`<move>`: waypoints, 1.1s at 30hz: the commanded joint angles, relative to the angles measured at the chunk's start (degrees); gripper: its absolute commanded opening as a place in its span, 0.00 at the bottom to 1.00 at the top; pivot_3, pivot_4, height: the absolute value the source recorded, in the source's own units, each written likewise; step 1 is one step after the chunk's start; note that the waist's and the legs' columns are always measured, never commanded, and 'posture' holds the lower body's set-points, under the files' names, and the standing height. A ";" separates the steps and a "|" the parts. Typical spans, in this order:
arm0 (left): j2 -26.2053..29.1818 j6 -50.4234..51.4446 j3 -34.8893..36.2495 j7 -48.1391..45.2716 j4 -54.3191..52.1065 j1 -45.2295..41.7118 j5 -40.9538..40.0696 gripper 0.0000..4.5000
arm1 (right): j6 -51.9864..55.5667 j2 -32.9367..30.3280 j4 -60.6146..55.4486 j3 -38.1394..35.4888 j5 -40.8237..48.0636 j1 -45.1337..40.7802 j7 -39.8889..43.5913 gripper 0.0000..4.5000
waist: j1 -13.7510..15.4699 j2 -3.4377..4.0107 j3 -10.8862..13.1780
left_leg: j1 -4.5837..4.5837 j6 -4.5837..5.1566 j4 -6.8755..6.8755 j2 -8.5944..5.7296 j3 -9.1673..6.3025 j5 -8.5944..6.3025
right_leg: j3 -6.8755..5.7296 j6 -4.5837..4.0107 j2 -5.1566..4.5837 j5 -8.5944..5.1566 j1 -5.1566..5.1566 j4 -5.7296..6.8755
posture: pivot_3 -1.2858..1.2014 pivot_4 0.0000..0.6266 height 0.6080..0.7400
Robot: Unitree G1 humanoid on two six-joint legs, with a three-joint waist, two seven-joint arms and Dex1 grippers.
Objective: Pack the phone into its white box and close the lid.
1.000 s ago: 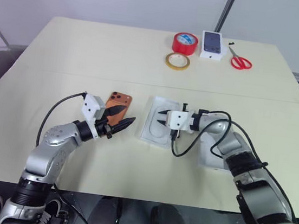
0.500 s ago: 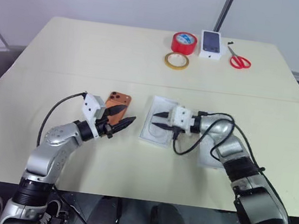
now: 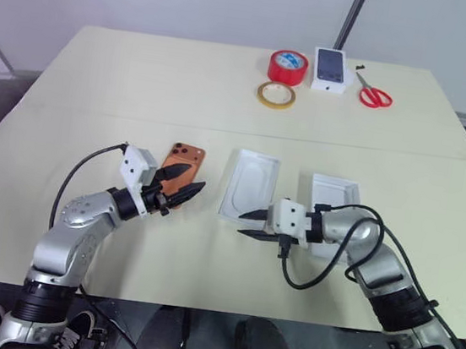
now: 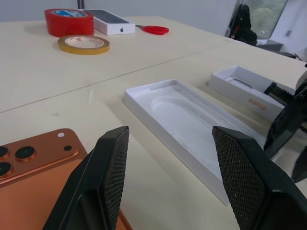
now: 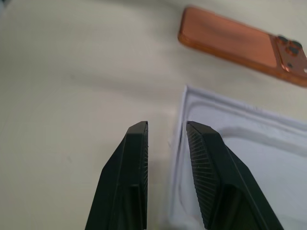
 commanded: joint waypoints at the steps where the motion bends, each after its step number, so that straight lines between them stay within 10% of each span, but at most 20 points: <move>1: -0.18 -0.88 0.15 -0.05 -1.28 -0.64 -0.04 0.65 | -3.72 0.20 1.56 0.10 -1.66 0.10 -1.11 0.29 | 0.03 0.00 0.00 | -0.01 0.00 -0.01 0.00 0.01 0.00 | 0.00 0.00 0.00 0.00 0.00 -0.04 | 0.52 0.24 1.00; 8: -0.27 -0.72 0.09 0.05 -1.29 -0.82 0.03 0.65 | -4.32 0.70 3.26 -0.11 -1.81 -0.11 -1.21 0.29 | 0.04 0.00 0.00 | -0.01 0.01 0.01 0.00 0.01 0.00 | 0.00 0.01 0.03 0.01 0.04 -0.05 | 0.52 0.24 1.00; 12: -0.62 -0.72 -0.34 0.34 -1.46 -0.73 0.26 0.65 | -4.11 0.36 2.57 -0.55 -0.54 0.41 -0.30 0.01 | 0.05 -0.01 -0.01 | 0.00 0.01 0.02 0.00 0.01 0.00 | 0.00 0.02 0.03 0.01 0.06 -0.06 | 0.52 0.24 1.00; 33: -0.62 -1.46 0.44 -0.28 -0.33 -0.45 1.11 0.65 | 8.17 -9.31 -16.10 -7.48 6.04 12.14 -0.01 0.01 | 0.12 -0.01 0.00 | -0.02 0.04 0.00 0.01 -0.01 -0.02 | -0.01 0.01 0.03 0.01 0.08 -0.12 | 0.52 0.24 1.00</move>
